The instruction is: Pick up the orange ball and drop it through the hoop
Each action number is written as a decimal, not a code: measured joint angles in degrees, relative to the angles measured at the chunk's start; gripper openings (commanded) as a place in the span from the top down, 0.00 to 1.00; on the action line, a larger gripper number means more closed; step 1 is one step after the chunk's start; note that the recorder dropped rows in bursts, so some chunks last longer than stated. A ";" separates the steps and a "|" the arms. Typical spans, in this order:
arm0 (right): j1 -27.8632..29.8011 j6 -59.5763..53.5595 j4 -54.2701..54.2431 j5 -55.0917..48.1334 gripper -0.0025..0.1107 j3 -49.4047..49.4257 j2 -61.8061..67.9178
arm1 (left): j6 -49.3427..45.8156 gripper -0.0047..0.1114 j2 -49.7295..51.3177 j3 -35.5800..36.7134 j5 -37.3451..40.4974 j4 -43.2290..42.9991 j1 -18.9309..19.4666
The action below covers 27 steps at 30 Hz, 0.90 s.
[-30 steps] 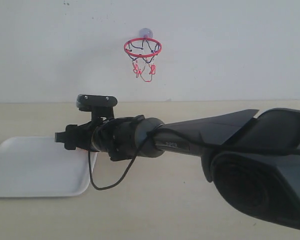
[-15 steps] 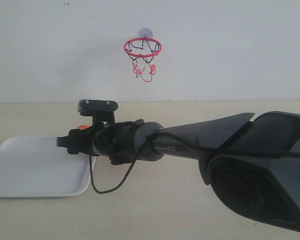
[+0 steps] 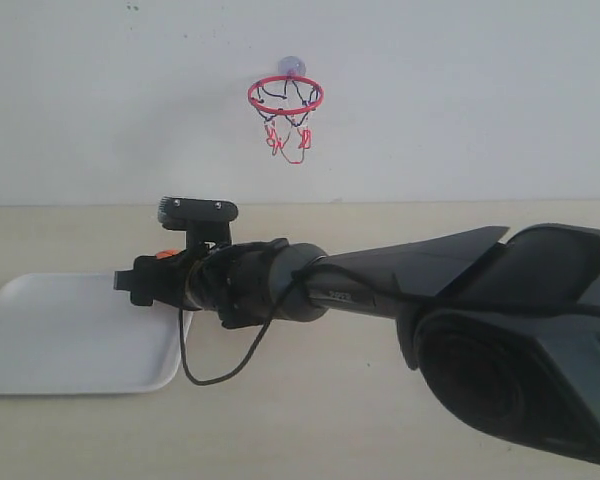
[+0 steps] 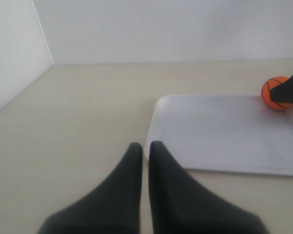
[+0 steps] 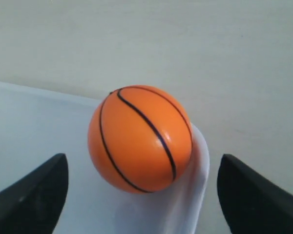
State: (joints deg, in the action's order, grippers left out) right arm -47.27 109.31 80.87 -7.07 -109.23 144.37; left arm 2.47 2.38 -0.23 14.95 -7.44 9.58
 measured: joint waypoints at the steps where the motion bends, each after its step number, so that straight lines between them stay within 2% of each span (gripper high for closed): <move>1: 0.00 0.10 0.00 0.45 0.29 -0.51 0.22 | 0.00 0.92 0.00 0.00 0.00 0.00 0.00; 5: 0.11 0.21 0.00 1.93 0.29 -3.17 1.55 | 0.00 0.92 0.00 0.00 0.00 0.00 0.00; 10: 0.11 0.62 -1.04 1.02 0.38 -4.32 2.03 | 0.00 0.92 0.00 0.00 0.00 0.00 0.00; 15: 0.11 0.72 -1.45 0.66 0.38 -4.32 2.06 | 0.00 0.92 0.00 0.00 0.00 0.00 0.00; 21: 0.11 0.72 -2.11 1.05 0.24 -4.32 2.16 | 0.00 0.92 0.00 0.00 0.00 0.00 0.00; 27: 0.11 0.80 -3.65 1.33 0.24 -4.32 2.16 | 0.00 0.92 0.00 0.00 0.00 0.00 0.00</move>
State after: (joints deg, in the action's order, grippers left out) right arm -47.16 110.11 77.22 -5.74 -113.55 146.53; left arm 2.47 2.38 -0.23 14.95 -7.44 9.58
